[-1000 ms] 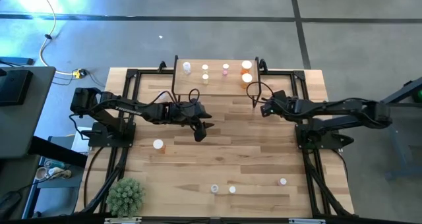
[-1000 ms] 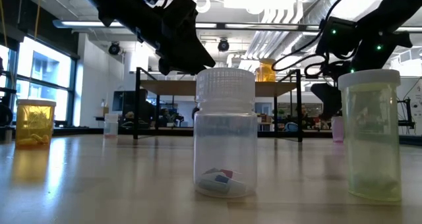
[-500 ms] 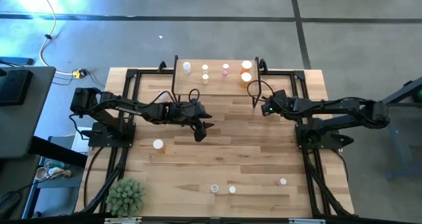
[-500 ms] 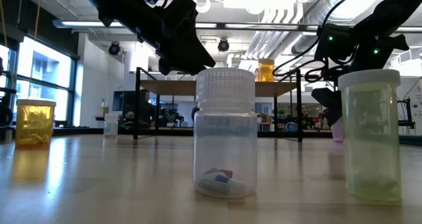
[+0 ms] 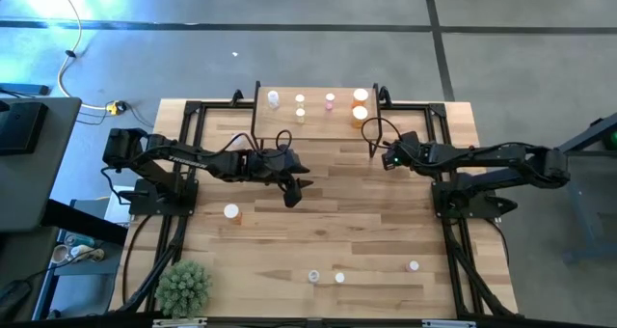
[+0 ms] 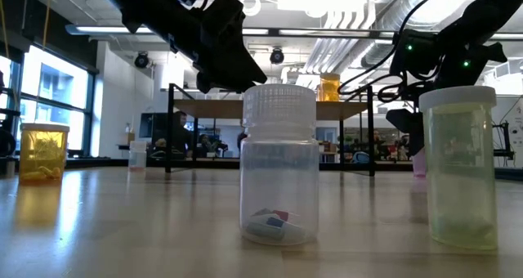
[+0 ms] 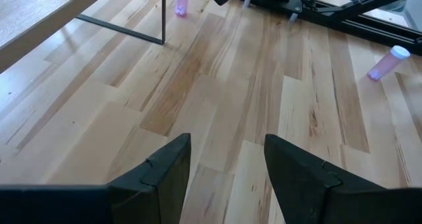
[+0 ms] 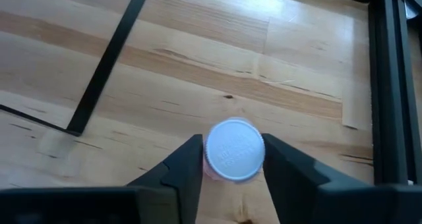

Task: Pick and place medicine bottles onto shelf by color
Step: Put the top pink pill bottle on the shelf aligned with the pink pill bottle

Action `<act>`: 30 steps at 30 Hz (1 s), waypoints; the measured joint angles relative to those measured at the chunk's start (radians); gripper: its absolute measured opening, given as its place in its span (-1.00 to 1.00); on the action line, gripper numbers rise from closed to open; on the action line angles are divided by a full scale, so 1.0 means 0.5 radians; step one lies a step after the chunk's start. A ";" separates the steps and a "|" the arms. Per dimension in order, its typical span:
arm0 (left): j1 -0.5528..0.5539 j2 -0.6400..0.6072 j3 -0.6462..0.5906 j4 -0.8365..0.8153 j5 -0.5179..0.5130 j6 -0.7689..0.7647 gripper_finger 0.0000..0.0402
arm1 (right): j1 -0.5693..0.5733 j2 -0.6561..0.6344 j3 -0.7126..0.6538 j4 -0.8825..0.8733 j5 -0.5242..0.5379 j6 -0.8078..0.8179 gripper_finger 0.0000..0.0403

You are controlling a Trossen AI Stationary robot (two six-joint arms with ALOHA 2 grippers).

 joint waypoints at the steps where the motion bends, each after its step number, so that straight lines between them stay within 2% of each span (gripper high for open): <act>1: 0.000 0.000 0.000 0.001 0.000 0.000 -0.09 | 0.000 0.000 0.000 0.000 0.000 0.000 -0.34; 8: 0.000 0.000 0.000 0.000 0.003 0.000 -0.09 | 0.001 -0.019 0.002 -0.011 -0.064 -0.002 -0.40; 15: 0.000 0.000 -0.001 0.000 0.004 0.000 -0.09 | 0.069 -0.155 0.003 -0.144 -0.151 0.038 -0.41; 24: 0.009 0.000 -0.001 -0.026 0.017 -0.006 -0.09 | 0.323 -0.309 0.005 -0.261 -0.395 0.181 -0.41; 30: 0.011 0.000 -0.001 -0.032 0.017 -0.001 -0.09 | 0.573 -0.316 0.125 -0.336 -0.426 0.279 -0.41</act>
